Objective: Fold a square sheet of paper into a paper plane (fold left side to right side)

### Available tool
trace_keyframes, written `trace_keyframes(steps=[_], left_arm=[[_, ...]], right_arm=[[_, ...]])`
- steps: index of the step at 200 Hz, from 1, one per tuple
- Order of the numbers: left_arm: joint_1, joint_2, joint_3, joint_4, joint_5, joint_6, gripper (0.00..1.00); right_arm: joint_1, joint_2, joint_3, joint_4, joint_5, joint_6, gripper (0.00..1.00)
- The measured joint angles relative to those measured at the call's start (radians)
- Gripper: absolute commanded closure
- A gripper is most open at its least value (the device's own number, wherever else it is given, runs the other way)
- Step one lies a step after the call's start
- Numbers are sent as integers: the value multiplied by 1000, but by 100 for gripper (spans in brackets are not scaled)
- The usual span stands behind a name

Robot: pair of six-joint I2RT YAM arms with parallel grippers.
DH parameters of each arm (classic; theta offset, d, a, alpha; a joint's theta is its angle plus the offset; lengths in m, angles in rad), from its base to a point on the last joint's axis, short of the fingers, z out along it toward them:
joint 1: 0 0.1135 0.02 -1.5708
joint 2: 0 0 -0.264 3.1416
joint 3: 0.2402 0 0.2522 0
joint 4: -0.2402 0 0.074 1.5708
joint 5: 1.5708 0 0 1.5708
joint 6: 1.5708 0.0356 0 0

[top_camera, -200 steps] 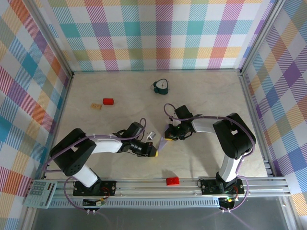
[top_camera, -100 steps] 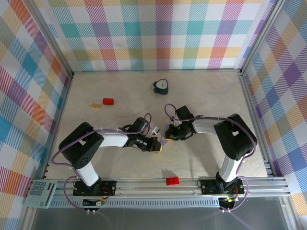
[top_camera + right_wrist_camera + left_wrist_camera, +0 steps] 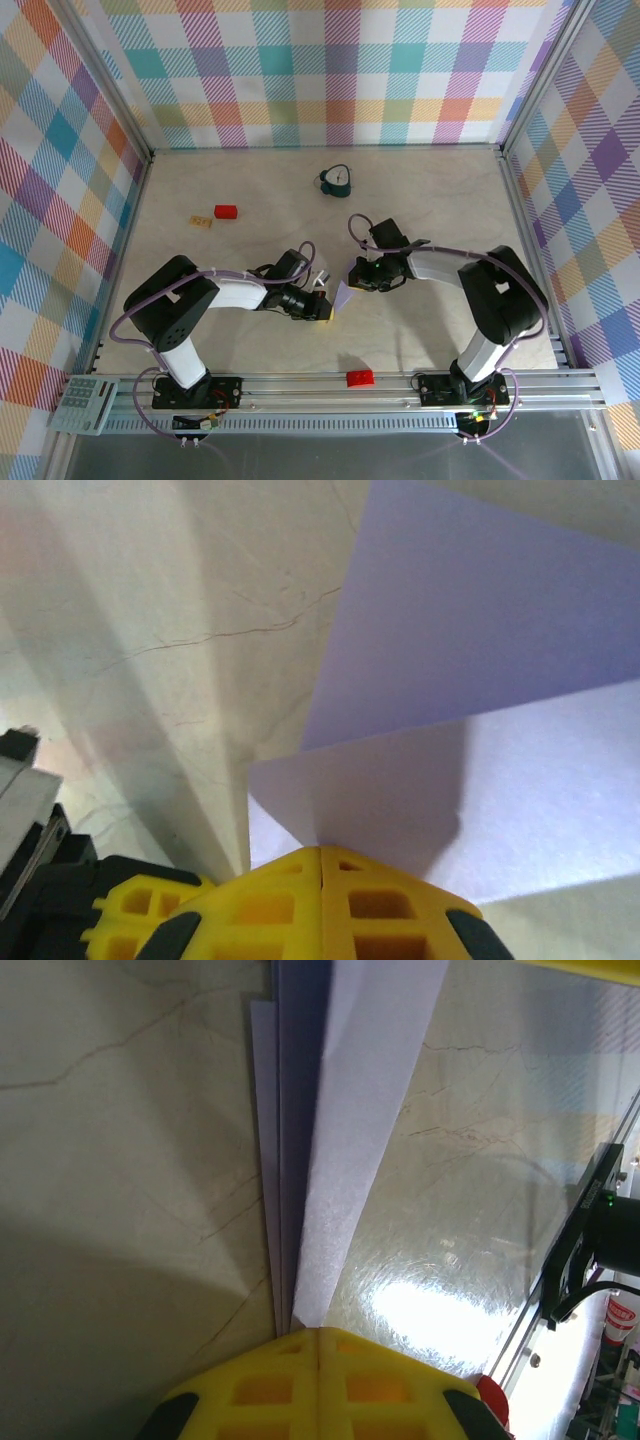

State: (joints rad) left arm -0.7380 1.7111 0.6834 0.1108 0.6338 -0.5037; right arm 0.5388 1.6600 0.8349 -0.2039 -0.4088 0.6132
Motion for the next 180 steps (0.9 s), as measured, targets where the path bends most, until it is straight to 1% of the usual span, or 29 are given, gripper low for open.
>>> trace_keyframes(steps=[25, 55, 79, 117, 180], left_arm=[[-3, -2, 0, -2, -6, 4, 100], [-7, -3, 3, -8, -16, 16, 100], [-10, -3, 8, -18, -21, 26, 100], [-13, -3, 15, -31, -27, 27, 100], [-14, -5, 20, -42, -35, 30, 100]], right_arm=[[9, -60, -38, -1, 2, 3, 100], [45, -85, -63, -3, 1, 8, 100], [83, -85, -65, -1, 0, 17, 100], [116, -62, -65, 6, -2, 27, 100], [124, -4, -65, 7, 11, 29, 100]])
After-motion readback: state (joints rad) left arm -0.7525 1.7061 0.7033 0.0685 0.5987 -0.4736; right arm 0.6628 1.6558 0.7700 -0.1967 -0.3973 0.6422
